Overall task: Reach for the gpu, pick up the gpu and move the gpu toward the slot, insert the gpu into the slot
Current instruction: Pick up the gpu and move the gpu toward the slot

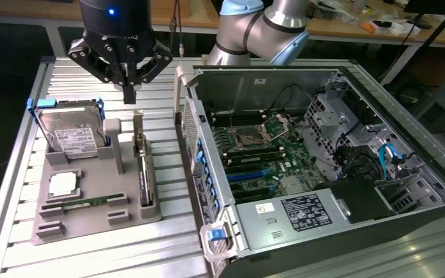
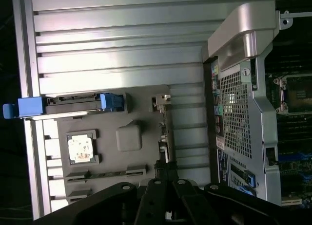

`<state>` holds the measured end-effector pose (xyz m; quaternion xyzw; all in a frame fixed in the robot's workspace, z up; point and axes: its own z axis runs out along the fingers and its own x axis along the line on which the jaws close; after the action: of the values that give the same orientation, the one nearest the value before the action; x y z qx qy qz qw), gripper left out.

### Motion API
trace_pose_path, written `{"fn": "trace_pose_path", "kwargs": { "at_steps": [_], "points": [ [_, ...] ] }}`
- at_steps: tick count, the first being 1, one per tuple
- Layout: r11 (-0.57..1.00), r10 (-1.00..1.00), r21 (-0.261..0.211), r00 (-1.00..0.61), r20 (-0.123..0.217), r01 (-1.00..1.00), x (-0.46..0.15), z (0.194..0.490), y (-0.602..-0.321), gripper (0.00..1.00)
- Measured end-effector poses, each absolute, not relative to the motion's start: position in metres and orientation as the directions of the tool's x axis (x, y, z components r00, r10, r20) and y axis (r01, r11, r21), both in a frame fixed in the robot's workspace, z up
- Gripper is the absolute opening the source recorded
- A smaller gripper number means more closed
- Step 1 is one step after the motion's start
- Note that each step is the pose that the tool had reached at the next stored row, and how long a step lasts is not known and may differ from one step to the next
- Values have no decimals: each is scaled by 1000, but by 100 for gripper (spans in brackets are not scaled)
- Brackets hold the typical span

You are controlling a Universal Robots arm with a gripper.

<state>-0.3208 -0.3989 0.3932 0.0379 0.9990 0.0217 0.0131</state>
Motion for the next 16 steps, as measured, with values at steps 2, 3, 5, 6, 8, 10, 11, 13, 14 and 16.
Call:
{"fn": "trace_pose_path", "kwargs": {
  "at_steps": [2, 3, 5, 6, 8, 10, 11, 13, 14, 16],
  "points": [
    [996, 76, 44, -997, -24, 75, -321, 393, -399, 11],
    [996, 76, 44, -997, -24, 75, -321, 393, -399, 11],
    [996, 76, 44, -997, -24, 75, -321, 393, -399, 17],
    [996, 76, 44, -997, -24, 75, -321, 393, -399, 24],
    [996, 76, 44, -997, -24, 75, -321, 393, -399, 36],
    [996, 76, 44, -997, -24, 75, -321, 393, -399, 42],
    [996, 76, 44, -997, -24, 75, -321, 393, -399, 42],
    [996, 75, 42, -997, -19, 74, -321, 391, -399, 48],
    [997, 72, 41, -997, -16, 72, -321, 391, -399, 48],
    [998, 56, 41, -998, -11, 56, -321, 390, -399, 48]
  ]
}}
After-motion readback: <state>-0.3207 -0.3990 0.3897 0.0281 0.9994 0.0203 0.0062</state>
